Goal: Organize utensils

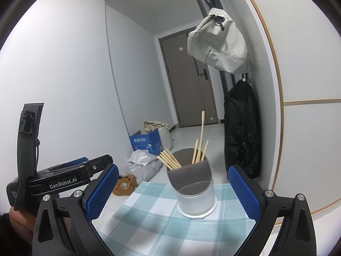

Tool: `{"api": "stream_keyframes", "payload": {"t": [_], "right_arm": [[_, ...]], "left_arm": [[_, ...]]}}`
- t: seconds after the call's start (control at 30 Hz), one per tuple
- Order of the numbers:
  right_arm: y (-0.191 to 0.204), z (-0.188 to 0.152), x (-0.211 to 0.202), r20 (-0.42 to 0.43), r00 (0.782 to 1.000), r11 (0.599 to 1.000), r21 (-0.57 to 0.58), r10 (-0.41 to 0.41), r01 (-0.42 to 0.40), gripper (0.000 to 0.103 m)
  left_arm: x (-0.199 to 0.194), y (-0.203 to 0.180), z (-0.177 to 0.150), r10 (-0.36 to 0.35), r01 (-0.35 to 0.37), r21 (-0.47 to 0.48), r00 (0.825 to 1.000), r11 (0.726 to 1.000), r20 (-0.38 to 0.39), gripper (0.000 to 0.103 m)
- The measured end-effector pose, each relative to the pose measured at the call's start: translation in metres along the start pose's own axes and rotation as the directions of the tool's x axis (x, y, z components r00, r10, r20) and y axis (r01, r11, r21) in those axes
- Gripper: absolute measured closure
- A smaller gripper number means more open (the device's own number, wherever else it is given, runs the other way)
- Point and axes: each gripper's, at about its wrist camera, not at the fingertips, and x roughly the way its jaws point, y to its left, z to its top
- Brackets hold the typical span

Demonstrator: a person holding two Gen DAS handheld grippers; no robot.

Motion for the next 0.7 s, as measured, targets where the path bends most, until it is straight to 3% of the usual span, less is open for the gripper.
{"api": "stream_keyframes", "payload": {"t": [0.7], "right_arm": [[-0.0001,-0.0021,-0.0008,-0.003,1.000,1.000,0.009,-0.003,0.003,0.000]], "left_arm": [[-0.0003,-0.0041,-0.0025,0.001,-0.001,0.003,1.000,1.000,-0.003,0.019]]}}
